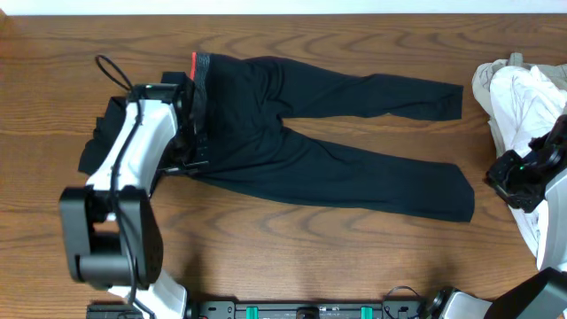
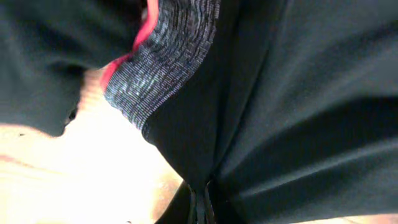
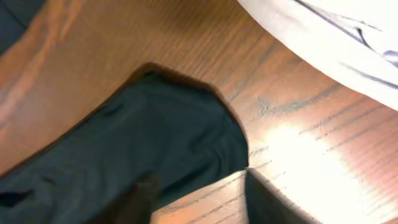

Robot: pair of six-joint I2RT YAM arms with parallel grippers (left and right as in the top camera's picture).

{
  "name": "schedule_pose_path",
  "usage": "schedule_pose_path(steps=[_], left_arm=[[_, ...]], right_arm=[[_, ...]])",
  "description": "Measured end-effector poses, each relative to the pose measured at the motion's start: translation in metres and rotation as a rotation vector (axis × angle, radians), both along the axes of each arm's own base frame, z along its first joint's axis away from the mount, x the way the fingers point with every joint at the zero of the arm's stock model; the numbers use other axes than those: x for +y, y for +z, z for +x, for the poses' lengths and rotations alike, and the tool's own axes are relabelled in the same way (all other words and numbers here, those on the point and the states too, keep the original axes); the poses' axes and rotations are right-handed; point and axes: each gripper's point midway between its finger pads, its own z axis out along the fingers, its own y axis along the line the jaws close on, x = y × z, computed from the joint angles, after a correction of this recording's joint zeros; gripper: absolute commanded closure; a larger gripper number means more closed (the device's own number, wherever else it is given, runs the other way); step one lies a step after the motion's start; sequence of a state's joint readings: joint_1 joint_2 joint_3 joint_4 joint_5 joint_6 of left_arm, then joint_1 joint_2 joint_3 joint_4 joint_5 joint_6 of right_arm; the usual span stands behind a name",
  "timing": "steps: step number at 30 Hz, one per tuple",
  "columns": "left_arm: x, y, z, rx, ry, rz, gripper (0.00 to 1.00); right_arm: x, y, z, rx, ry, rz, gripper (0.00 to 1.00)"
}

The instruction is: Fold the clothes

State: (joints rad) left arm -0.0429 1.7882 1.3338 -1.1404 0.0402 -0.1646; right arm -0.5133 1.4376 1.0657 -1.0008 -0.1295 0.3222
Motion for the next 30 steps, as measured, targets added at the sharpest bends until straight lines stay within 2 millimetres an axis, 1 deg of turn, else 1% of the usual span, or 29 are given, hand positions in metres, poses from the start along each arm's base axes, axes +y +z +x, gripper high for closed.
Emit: schedule_pose_path(steps=[2,4,8,10,16,19,21,22,24,26,30], left_arm=[[0.000,0.002,-0.001,-0.004,0.000,0.003,0.94],[0.001,0.002,-0.001,-0.004,0.000,0.003,0.94],[0.001,0.002,-0.001,-0.003,0.000,0.003,0.94],[0.001,0.002,-0.001,-0.004,0.000,0.003,0.94],[0.001,0.002,-0.001,-0.004,0.000,0.003,0.94],[0.001,0.002,-0.001,-0.004,0.000,0.003,0.94],[0.001,0.002,-0.001,-0.004,0.000,0.003,0.94],[0.001,0.002,-0.001,-0.004,0.000,0.003,0.94],[0.001,0.002,-0.001,-0.004,0.000,0.003,0.95],[0.001,0.002,-0.001,-0.004,0.000,0.003,0.94],[0.001,0.002,-0.001,-0.004,0.000,0.003,0.94]], right_arm=[[0.000,-0.010,-0.001,0.009,0.002,0.004,0.48],[0.001,-0.025,-0.003,0.027,0.001,0.013,0.49],[0.008,-0.059,-0.016,0.113,-0.001,0.057,0.51],[0.009,-0.070,-0.019,0.136,-0.001,0.070,0.51],[0.008,-0.088,-0.018,0.162,-0.011,0.083,0.57],[0.009,-0.092,-0.018,0.170,-0.014,0.088,0.60],[0.008,-0.094,-0.018,0.168,-0.019,0.085,0.64],[0.008,-0.094,-0.018,0.166,-0.024,0.082,0.69],[0.007,-0.096,-0.017,0.159,-0.029,0.077,0.84],[0.006,-0.098,-0.017,0.157,-0.042,0.074,0.99],[0.006,-0.099,-0.017,0.153,-0.051,0.075,0.99]])
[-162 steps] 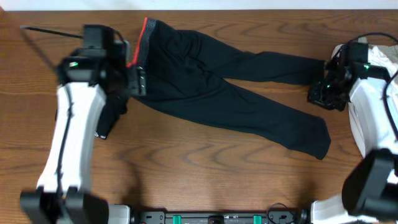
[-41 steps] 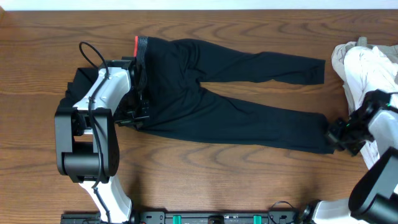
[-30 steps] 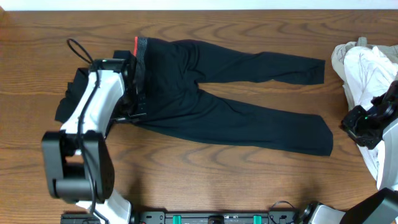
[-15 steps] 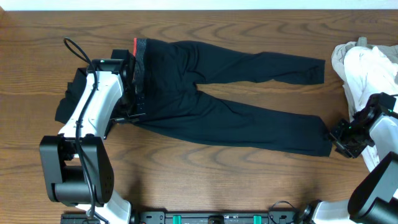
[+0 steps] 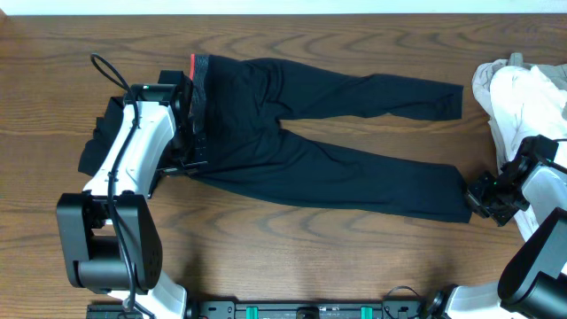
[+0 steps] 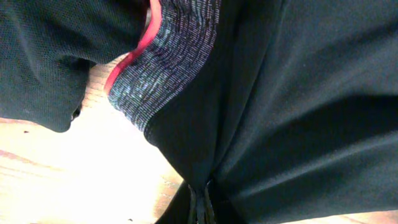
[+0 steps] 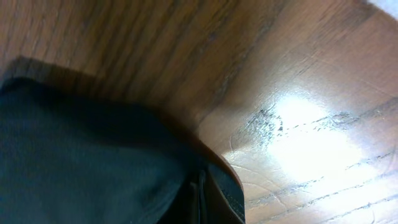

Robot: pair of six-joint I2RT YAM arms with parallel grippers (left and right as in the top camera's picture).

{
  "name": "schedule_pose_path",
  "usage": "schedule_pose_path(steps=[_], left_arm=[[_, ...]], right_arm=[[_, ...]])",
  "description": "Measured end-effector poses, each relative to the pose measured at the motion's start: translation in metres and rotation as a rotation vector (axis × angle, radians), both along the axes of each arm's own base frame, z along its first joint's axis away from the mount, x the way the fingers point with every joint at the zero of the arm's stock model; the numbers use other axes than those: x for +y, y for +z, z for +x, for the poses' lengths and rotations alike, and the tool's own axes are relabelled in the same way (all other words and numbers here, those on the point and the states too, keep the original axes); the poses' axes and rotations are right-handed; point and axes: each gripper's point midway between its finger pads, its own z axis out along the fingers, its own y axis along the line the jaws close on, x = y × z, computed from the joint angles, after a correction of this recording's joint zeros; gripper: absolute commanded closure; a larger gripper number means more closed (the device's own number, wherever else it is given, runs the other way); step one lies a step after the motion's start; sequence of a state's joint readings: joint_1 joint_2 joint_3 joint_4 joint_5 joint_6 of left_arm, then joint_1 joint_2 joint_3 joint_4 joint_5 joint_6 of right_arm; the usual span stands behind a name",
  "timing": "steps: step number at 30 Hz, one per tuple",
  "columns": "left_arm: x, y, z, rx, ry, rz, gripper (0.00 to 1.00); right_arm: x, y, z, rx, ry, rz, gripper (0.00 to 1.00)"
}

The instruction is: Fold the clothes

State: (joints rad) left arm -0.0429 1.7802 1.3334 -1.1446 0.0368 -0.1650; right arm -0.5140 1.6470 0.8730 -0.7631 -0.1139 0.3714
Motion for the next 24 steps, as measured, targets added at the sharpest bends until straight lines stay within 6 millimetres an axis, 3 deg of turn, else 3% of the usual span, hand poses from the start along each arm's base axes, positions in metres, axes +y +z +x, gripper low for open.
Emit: schedule_pose_path(steps=[5,6,8,10,15,19,21,24], left_arm=[[0.000,0.000,0.000,0.000,0.000,0.000,0.94],[0.000,0.000,0.000,0.000,0.000,0.000,0.94],[0.000,0.000,0.000,0.000,0.000,0.000,0.94],[0.000,0.000,0.000,0.000,0.000,0.000,0.94],[0.000,0.000,0.000,0.000,0.000,0.000,0.94],[0.000,0.000,0.000,0.000,0.000,0.000,0.94],[0.000,0.000,0.000,0.000,0.000,0.000,0.94],[0.000,0.000,0.000,0.000,0.000,0.000,0.94]], right_arm=[[0.001,0.004,-0.010,0.031,-0.022,0.026,0.99],[0.000,0.008,-0.011,0.031,-0.027,0.029,0.90],[-0.002,0.014,-0.010,0.017,-0.039,0.027,0.60],[-0.003,0.020,-0.006,-0.006,-0.036,0.024,0.51],[-0.005,0.016,0.002,-0.050,-0.030,0.012,0.52],[-0.001,-0.001,0.002,-0.074,-0.040,0.022,0.62],[0.003,-0.007,0.002,-0.084,-0.044,0.041,0.67],[0.006,-0.006,0.008,-0.122,-0.045,0.061,0.87]])
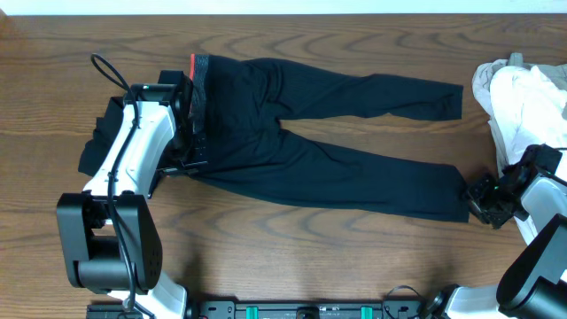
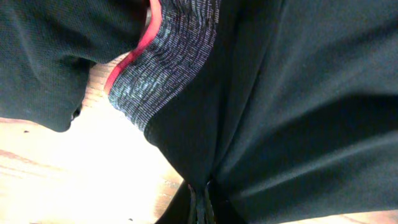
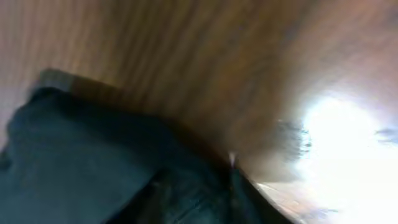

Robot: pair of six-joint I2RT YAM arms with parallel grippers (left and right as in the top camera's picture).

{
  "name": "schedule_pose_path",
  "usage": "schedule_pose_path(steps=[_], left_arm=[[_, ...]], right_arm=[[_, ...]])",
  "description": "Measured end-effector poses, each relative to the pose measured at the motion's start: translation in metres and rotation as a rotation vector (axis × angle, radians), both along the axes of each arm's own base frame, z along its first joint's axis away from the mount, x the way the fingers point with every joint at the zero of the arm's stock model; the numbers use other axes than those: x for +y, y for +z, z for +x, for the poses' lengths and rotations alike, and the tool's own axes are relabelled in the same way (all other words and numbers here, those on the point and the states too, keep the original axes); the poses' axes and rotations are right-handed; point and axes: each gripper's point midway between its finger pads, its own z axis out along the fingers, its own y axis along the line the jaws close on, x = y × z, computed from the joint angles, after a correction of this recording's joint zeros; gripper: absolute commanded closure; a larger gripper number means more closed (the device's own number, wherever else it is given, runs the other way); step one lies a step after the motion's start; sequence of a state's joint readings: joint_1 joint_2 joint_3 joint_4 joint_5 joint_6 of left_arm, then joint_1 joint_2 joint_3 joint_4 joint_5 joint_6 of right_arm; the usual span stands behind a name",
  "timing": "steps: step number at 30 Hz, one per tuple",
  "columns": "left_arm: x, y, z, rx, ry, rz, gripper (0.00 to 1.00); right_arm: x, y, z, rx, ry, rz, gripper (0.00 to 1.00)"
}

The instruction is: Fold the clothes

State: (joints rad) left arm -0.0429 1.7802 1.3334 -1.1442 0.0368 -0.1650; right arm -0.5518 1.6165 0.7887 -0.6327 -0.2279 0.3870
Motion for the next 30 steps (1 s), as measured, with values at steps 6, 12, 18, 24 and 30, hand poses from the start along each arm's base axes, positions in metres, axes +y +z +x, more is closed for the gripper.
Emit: schedule_pose_path(steps=[6,12,18,24,30], left_arm=[[0.000,0.000,-0.002,0.008,0.000,0.001,0.94],[0.001,0.001,-0.007,0.027,-0.001,0.004,0.94],[0.001,0.005,-0.028,0.117,0.000,0.006,0.94],[0.002,0.009,-0.046,0.193,0.000,0.006,0.94],[0.001,0.031,-0.060,0.176,0.002,-0.001,0.94]], right_arm=[[0.006,0.001,-0.007,0.018,-0.014,0.052,0.99],[-0.014,0.031,-0.004,0.023,-0.038,0.059,0.99],[-0.048,0.084,0.012,-0.082,-0.055,-0.079,0.99],[-0.055,0.108,0.005,-0.093,-0.065,-0.158,0.99],[-0.055,0.115,-0.007,-0.064,-0.077,-0.192,0.99]])
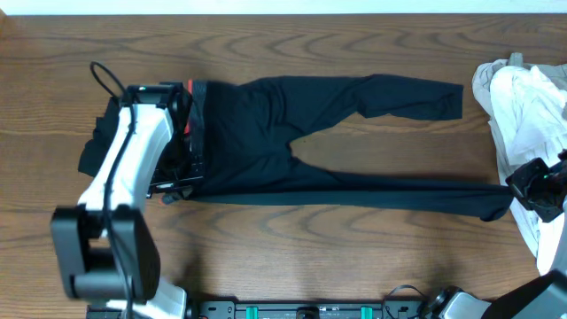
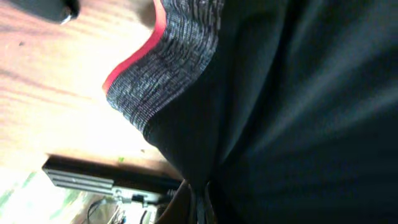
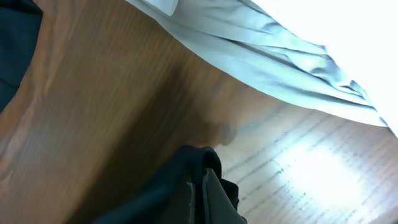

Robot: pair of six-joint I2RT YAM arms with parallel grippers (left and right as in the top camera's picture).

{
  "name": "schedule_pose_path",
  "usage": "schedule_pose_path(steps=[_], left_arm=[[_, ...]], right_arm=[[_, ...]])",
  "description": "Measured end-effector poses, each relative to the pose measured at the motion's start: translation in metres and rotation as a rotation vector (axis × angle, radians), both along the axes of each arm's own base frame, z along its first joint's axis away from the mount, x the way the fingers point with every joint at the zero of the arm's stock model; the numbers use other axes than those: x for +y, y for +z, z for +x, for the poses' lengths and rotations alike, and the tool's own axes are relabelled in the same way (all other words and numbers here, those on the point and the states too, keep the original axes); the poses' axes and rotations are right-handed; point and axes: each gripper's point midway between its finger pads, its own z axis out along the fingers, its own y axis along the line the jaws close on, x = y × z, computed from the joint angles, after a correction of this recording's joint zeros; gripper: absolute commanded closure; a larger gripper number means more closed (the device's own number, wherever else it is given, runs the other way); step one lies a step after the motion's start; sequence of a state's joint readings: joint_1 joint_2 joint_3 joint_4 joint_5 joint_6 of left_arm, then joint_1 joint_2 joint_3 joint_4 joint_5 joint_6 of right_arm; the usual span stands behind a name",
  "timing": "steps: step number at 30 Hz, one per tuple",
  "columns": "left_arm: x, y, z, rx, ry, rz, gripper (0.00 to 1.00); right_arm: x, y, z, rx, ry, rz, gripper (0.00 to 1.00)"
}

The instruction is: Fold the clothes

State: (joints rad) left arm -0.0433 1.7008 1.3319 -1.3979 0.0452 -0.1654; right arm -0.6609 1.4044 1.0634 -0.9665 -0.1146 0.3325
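Black pants lie across the table, the grey, red-trimmed waistband at the left. My left gripper is shut on the waist's near corner; in the left wrist view the left gripper pinches black cloth, raised off the wood. My right gripper is shut on the hem of the near leg, which runs taut and narrow between both grippers. The right wrist view shows the right gripper clamped on the bunched hem. The far leg lies flat.
A pile of white clothes sits at the right edge, close behind my right gripper, and fills the top of the right wrist view as white cloth. Another black garment lies under my left arm. The wooden table shows in front.
Both grippers have risen and drawn apart with the pants: the near leg, flat and wide before, is now a taut narrow band. The right gripper is farther right, the left nearer the front.
My left gripper was shut on the waist corner throughout. The right gripper first hung open over the near leg's hem, then was shut on it at the table for two moments. Now the near leg is stretched between both grippers.
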Motion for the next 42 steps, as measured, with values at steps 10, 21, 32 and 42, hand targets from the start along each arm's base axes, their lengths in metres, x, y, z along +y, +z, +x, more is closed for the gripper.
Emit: schedule_pose_path(steps=[10,21,32,42], left_arm=[[0.002,0.079,-0.047,-0.239,0.002,-0.010,0.91],[0.003,0.077,0.019,-0.459,-0.049,0.002,0.83],[-0.031,0.035,-0.004,-0.163,-0.081,-0.122,0.87],[-0.085,0.017,-0.044,-0.095,-0.063,-0.160,0.77]], right_arm=[[0.006,0.058,-0.014,-0.107,-0.007,-0.110,0.99],[-0.014,0.074,0.045,-0.309,0.029,-0.142,0.99],[0.008,0.024,0.085,-0.285,0.113,0.048,0.99],[0.011,0.023,0.084,-0.282,0.116,0.063,0.99]])
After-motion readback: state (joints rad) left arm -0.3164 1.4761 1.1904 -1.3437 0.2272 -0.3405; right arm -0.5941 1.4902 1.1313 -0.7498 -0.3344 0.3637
